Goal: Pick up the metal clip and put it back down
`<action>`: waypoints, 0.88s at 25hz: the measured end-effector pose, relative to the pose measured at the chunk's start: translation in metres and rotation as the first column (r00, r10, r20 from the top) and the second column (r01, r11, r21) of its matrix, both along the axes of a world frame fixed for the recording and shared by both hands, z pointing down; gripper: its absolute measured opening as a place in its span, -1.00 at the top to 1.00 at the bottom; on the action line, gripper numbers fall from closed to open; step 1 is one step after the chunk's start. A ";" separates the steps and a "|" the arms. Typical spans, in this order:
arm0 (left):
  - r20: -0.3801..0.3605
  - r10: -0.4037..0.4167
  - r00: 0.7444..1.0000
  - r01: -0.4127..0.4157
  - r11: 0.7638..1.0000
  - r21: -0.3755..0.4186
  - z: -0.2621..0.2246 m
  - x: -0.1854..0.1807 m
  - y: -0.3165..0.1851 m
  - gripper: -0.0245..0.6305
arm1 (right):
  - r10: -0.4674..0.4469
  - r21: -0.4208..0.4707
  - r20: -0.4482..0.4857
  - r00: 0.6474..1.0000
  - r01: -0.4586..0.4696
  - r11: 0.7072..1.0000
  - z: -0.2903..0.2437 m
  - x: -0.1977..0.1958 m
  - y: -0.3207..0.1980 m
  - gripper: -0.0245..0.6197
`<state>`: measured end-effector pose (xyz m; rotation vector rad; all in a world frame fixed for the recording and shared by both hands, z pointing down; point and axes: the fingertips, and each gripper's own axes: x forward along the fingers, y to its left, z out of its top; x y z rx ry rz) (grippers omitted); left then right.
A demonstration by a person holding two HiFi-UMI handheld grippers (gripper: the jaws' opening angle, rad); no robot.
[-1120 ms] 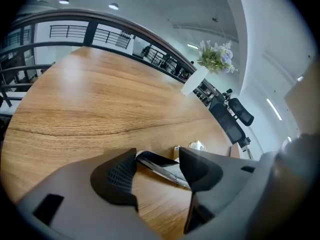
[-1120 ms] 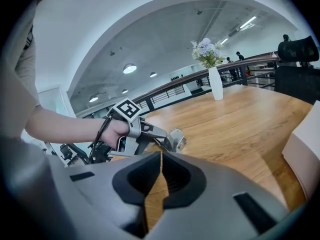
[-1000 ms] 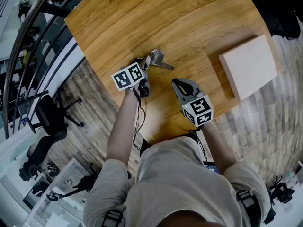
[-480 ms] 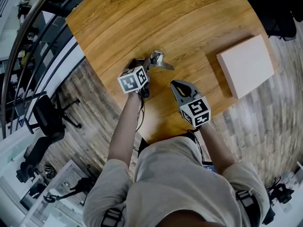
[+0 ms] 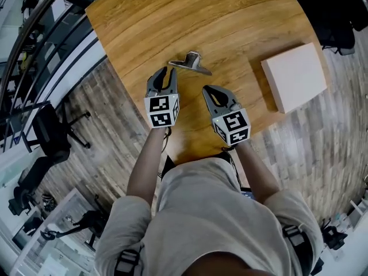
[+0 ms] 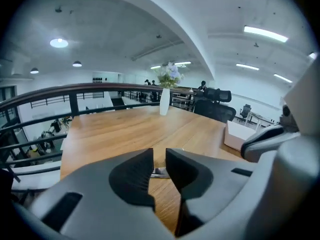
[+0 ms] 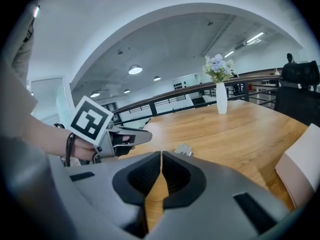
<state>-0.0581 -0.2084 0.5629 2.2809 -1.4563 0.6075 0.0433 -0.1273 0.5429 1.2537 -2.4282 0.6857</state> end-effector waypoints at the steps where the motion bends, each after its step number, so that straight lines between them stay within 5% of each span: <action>1: 0.002 0.001 1.000 -0.001 1.000 0.028 -0.010 -0.002 0.005 0.68 | 0.002 0.013 -0.002 1.000 -0.002 1.000 -0.005 -0.003 -0.001 0.82; 5: -0.003 -0.013 1.000 0.013 0.996 0.086 -0.039 -0.014 0.030 0.81 | 0.015 0.059 -0.013 1.000 -0.014 0.998 -0.024 -0.016 0.002 0.82; 14: -0.109 -0.106 0.988 0.114 0.991 0.066 -0.076 -0.049 0.085 0.84 | 0.047 0.154 -0.041 0.998 -0.040 0.987 -0.067 -0.046 0.023 0.82; 22: -0.170 -0.058 0.984 0.087 0.981 0.170 -0.145 -0.059 0.123 0.84 | 0.119 0.272 -0.034 0.992 -0.105 0.956 -0.132 -0.056 0.051 0.82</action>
